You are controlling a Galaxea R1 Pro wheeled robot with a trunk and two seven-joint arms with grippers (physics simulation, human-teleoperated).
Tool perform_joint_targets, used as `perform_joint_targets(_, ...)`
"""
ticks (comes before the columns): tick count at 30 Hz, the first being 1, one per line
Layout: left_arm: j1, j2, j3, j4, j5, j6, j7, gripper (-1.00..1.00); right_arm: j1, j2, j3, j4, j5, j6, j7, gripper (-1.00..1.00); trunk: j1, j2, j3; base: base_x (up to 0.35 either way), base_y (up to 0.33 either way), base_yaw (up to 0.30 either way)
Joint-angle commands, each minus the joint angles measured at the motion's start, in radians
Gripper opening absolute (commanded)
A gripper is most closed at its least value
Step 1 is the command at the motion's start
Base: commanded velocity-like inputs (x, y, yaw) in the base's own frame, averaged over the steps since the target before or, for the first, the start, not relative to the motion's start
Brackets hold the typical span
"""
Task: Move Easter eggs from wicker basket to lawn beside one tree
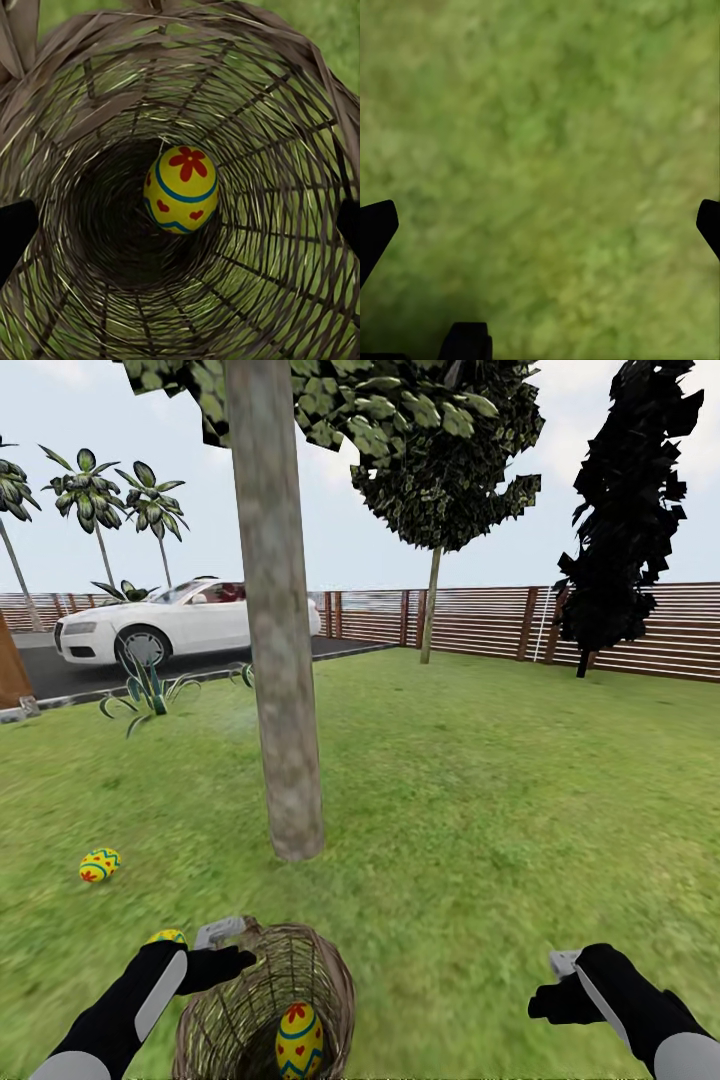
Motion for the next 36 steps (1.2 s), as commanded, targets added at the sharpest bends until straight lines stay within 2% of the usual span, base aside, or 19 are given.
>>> perform_joint_targets(1,0.000,0.001,-0.002,-0.001,-0.003,0.003,-0.003,1.00,-0.001,-0.001,0.006,-0.001,-0.006,0.004,-0.001,1.00,0.004,-0.008,-0.004,0.000,0.000,0.000)
perform_joint_targets(17,-0.001,-0.001,-0.002,-0.001,-0.003,0.003,-0.003,1.00,-0.001,-0.001,0.006,-0.001,-0.006,0.005,-0.001,1.00,0.065,-0.120,-0.054,0.000,0.000,0.000)
perform_joint_targets(36,0.000,-0.016,-0.002,0.001,-0.003,0.003,-0.002,1.00,-0.001,-0.002,0.006,-0.001,-0.006,0.005,-0.001,1.00,0.138,-0.253,-0.114,0.000,0.000,0.000)
